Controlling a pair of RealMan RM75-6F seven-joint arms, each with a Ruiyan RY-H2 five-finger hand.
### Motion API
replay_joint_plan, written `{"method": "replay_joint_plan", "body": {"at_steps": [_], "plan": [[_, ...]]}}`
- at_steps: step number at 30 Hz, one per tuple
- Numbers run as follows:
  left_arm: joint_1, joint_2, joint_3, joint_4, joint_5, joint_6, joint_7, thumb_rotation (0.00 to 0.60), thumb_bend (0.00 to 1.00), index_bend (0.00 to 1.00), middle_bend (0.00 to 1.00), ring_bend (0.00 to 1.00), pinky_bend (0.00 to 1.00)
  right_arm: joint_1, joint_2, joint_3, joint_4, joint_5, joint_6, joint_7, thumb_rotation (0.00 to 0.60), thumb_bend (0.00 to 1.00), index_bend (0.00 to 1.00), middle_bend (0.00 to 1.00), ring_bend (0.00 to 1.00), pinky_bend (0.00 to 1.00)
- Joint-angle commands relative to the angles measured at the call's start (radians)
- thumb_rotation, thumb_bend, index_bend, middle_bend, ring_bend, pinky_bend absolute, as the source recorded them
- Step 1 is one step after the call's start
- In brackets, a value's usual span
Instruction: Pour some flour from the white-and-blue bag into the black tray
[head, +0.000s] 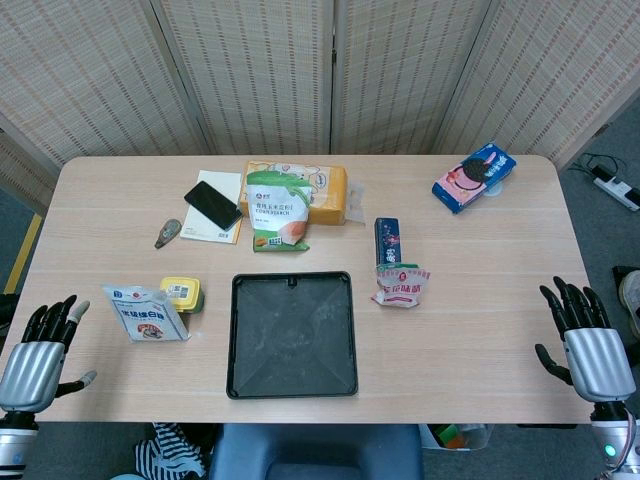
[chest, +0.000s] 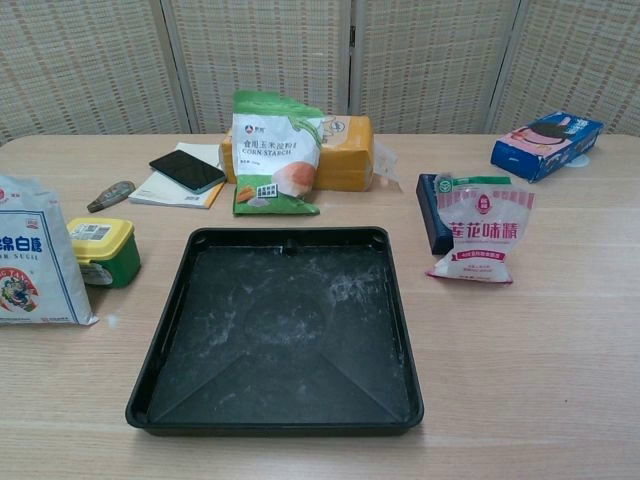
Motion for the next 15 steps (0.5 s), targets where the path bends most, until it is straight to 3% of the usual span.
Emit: {"method": "replay_joint_plan", "body": {"at_steps": [1,12,15], "plan": [[-0.001,-0.002,0.001,-0.001,0.0,-0.003,0.006,0.6,0.15,0.02,0.0,0.0,0.01,0.002,-0.002,0.001,0.001,0.004,-0.006,-0.005,0.6,0.34,0.0,0.0,0.0,0.0],[0.004,0.009,0.024,-0.001,0.064,0.024,-0.04,0.6,0.15,0.0,0.0,0.0,0.06,-0.005,-0.001,0.001,-0.006,-0.001,0.012,-0.011,0.6,0.34,0.0,0.0,0.0,0.0],[0.008,0.015,0.021,-0.001,0.06,0.03,-0.051,0.6,0.15,0.0,0.0,0.04,0.13,-0.002,0.0,-0.002,-0.008,-0.006,0.004,-0.011,0.6,0.34,0.0,0.0,0.0,0.0]]}}
